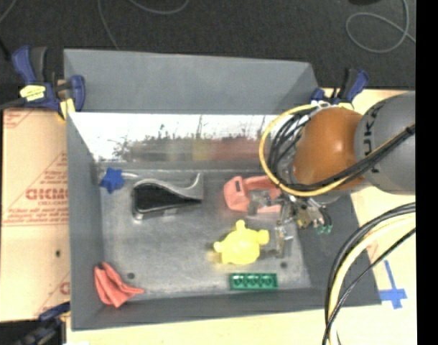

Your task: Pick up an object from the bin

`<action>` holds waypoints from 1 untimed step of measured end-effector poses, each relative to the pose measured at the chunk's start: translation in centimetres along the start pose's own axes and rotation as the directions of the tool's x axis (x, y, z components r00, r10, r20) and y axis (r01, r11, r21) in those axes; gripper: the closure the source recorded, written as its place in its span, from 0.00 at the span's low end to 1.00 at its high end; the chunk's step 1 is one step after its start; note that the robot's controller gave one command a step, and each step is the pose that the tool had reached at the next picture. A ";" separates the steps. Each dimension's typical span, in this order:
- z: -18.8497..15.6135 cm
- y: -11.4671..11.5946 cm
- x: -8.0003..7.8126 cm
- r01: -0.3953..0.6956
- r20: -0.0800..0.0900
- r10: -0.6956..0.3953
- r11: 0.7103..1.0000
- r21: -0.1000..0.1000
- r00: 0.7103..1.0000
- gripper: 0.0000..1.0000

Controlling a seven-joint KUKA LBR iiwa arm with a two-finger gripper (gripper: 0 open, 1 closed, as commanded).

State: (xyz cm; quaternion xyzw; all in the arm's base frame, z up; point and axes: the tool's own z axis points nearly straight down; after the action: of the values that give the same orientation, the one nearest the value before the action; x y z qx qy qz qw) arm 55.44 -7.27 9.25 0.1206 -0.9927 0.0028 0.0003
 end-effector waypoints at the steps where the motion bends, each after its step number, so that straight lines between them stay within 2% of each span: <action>1: 0.8 5.0 -1.1 0.163 0.003 -0.163 0.987 -0.004 0.987 0.00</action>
Offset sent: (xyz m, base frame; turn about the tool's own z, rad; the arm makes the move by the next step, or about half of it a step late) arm -0.0475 0.0211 -0.0217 -0.1600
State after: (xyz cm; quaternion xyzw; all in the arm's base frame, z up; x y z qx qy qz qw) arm 55.28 -2.18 8.44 0.2014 -0.9795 0.0004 -0.0007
